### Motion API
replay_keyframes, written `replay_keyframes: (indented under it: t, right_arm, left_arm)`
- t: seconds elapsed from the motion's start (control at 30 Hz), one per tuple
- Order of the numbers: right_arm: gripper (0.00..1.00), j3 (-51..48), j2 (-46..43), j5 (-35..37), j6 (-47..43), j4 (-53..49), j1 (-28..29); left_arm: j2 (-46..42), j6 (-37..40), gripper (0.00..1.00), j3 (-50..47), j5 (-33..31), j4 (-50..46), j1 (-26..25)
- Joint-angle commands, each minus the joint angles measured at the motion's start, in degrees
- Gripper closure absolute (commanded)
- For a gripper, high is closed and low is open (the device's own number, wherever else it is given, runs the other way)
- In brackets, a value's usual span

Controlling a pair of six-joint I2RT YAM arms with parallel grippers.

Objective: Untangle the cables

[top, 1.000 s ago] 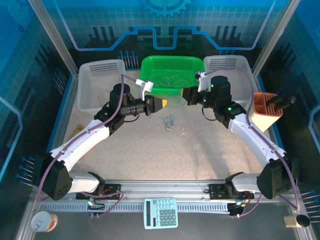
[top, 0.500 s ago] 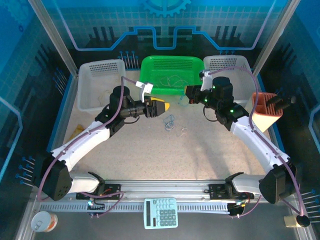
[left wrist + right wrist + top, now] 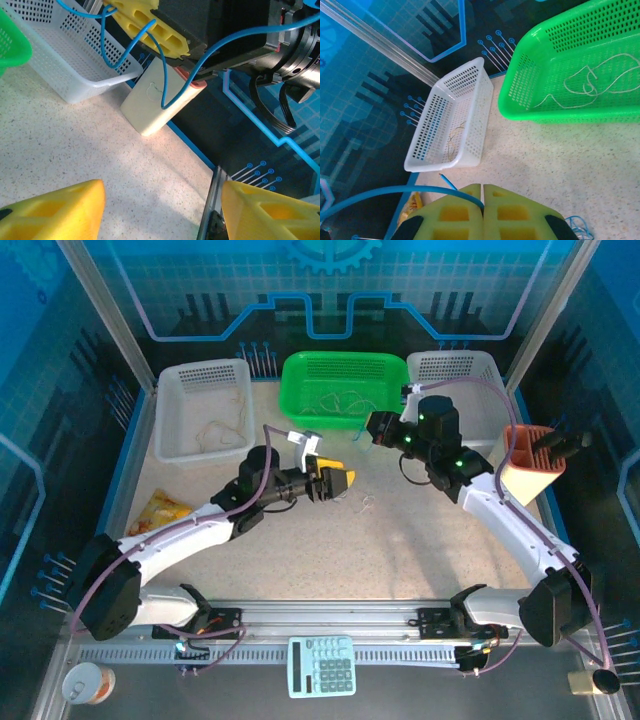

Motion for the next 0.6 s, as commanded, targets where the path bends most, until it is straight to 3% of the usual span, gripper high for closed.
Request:
replay_keyframes:
  t: [0.0,0.3,0.57]
  right_arm:
    - [1.00,-0.9,0.3,1.4,4.3,1.6,1.4]
    - [1.00,-1.2,-0.2,2.0,4.7,1.7,3.1]
    - [1.00,-1.8,-0.3,2.3,4.7,2.3,4.0]
  left_arm:
    - [0.5,1.6,0.39,-0.9,-5.8,8.1,-1.1]
    - [4.3,0.2,0.54,0.9,-7.8,13.7,-1.4]
    - [6.7,-1.3,0.60,1.8,-7.4,16.8,-1.4]
